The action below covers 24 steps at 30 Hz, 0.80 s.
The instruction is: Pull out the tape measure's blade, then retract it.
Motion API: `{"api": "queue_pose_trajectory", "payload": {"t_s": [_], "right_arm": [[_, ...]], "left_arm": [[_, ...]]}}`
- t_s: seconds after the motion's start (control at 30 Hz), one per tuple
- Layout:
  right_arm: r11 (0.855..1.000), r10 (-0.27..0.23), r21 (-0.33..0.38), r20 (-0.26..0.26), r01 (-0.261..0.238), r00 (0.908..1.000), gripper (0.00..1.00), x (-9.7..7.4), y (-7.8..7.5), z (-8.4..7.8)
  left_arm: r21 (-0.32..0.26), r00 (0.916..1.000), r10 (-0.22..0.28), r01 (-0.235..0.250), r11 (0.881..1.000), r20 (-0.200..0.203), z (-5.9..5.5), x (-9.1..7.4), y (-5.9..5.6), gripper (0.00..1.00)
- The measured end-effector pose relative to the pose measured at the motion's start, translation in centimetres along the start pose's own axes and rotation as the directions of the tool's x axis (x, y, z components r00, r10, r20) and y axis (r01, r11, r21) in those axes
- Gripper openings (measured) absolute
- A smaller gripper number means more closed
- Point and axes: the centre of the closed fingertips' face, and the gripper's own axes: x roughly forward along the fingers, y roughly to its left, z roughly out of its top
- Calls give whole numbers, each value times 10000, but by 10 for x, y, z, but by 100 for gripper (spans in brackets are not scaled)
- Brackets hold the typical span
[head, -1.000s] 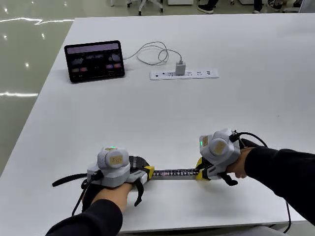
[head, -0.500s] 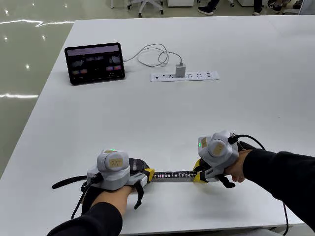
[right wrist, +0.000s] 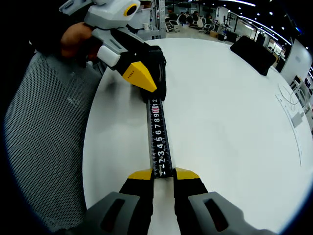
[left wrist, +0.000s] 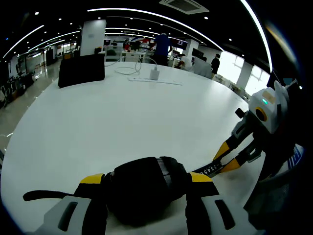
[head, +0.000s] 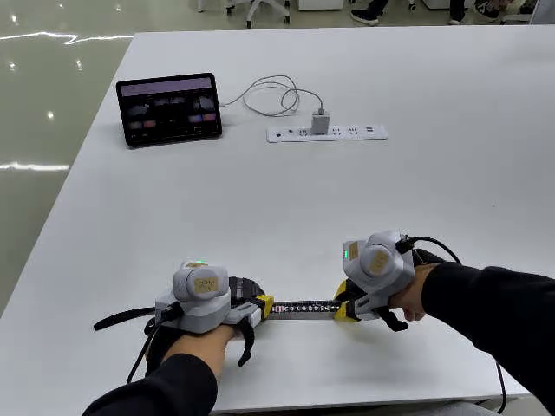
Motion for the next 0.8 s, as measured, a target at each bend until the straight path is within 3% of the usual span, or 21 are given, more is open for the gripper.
{"api": "queue_pose_trajectory", "payload": {"t_s": [0.27, 0.8], "right_arm": [[9996, 21, -265, 18, -20, 10000, 11, 2, -1, 4], [9999, 23, -122, 68, -22, 10000, 11, 5, -3, 10]], "left_arm": [[-29, 10000, 27, -27, 10000, -9, 0, 0, 1, 61], [-26, 10000, 48, -48, 10000, -38, 0, 0, 1, 60]]}}
